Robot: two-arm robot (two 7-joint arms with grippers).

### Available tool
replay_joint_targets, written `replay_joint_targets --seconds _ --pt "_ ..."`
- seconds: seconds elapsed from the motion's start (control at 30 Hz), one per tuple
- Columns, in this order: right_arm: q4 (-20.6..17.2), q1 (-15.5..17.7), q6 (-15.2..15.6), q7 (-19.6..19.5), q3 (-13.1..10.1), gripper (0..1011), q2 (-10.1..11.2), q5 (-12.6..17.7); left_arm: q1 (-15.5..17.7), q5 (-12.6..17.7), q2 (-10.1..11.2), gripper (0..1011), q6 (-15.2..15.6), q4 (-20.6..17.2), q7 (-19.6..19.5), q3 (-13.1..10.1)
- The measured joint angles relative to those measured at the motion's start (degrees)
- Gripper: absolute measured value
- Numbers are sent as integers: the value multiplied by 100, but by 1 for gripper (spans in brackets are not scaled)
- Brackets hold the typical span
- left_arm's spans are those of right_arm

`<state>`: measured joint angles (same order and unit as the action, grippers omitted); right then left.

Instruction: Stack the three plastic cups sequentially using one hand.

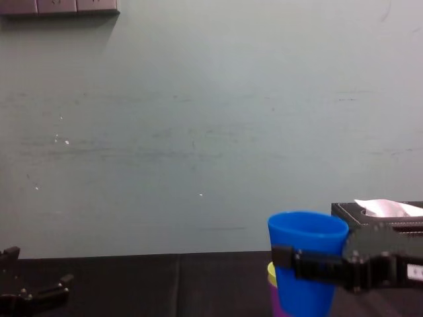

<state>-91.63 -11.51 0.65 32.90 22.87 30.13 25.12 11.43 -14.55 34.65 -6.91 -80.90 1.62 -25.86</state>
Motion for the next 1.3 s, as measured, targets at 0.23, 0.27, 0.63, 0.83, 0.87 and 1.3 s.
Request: replay_joint_targets --seconds 0.23,0.27,0.63,0.83,0.87,1.3 --pt "18 -418 268 -156 111 723 -8 -54 0 0 0 1011 0 0 0 0" --pt "38 -450 280 -168 121 723 -19 -64 0 0 0 1011 0 0 0 0" --pt "573 -927 311 -307 259 723 -233 -256 0 0 0 1011 0 0 0 0" --pt "887 -1097 233 -311 270 723 -364 -270 0 0 0 1011 0 0 0 0" --pt "943 -1129 212 -309 270 723 -391 -269 0 0 0 1011 0 0 0 0" --pt "1484 -1320 54 -237 276 723 -576 -266 0 0 0 1011 0 0 0 0"
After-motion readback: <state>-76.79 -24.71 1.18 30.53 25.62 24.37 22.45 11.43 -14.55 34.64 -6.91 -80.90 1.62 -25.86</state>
